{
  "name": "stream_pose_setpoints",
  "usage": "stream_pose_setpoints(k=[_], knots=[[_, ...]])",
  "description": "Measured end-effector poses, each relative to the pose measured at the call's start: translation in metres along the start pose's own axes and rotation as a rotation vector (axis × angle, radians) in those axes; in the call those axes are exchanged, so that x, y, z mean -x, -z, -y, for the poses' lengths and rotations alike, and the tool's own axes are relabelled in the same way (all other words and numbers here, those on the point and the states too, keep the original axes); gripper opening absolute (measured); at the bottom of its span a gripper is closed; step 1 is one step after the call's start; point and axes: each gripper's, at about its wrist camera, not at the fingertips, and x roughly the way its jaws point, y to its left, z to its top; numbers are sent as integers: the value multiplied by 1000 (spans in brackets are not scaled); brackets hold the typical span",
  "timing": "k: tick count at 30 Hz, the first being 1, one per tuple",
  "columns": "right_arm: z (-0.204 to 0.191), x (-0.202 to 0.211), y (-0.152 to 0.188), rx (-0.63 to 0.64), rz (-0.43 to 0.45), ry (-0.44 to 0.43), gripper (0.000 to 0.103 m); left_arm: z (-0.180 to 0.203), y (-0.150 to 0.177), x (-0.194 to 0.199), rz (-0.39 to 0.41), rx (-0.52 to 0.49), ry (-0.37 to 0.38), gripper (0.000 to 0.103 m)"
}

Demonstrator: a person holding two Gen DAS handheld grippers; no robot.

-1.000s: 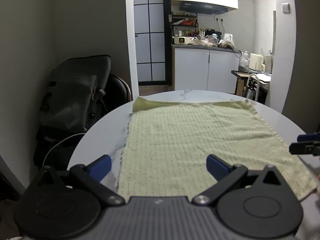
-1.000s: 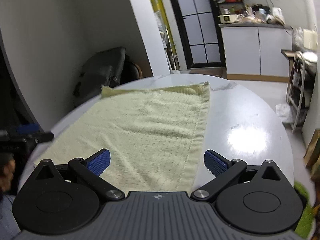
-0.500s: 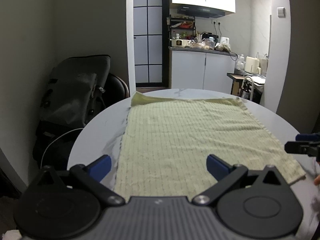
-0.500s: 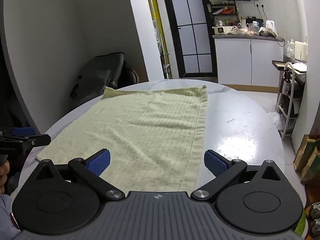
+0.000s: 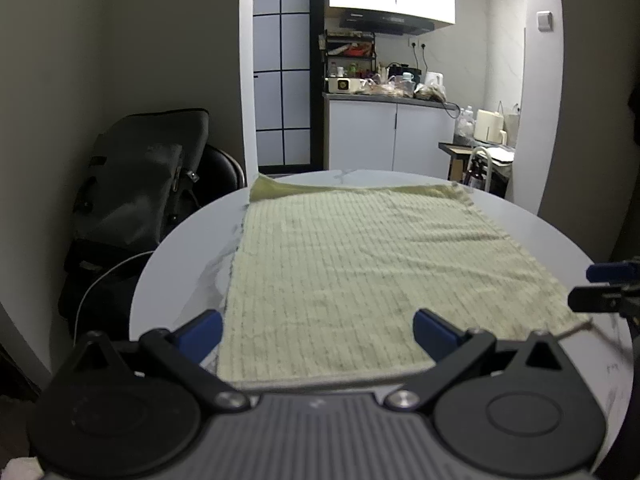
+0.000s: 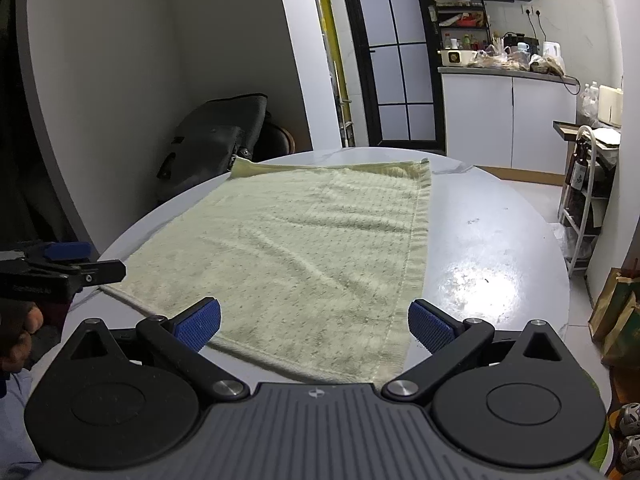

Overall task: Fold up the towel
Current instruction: 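Move both grippers over the spread yellow towel toward one of its edges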

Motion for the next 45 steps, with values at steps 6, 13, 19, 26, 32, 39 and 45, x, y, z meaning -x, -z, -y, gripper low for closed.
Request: stream_pose_setpoints(k=[6, 13, 19, 26, 32, 39, 45], knots=[[0, 7, 1, -10, -11, 5, 102, -5, 7, 7, 3, 8, 5, 103], [-4, 17, 3, 1, 17, 18, 102, -8, 11, 11, -4, 6, 1, 103], [-6, 18, 4, 3, -6, 12, 102, -10, 15, 12, -30, 7, 0, 103], [-7, 26, 11, 4, -26, -6, 102, -8, 17, 15, -26, -10, 5, 103], [-10, 29, 17, 32, -37, -3, 102, -9, 20, 16, -33, -19, 1, 103], [-11, 30, 18, 34, -43, 12, 102, -8, 22, 17, -43, -22, 7, 103], [-14, 27, 18, 50, -58, 7, 102, -10, 22, 15, -61, -29, 9, 103]])
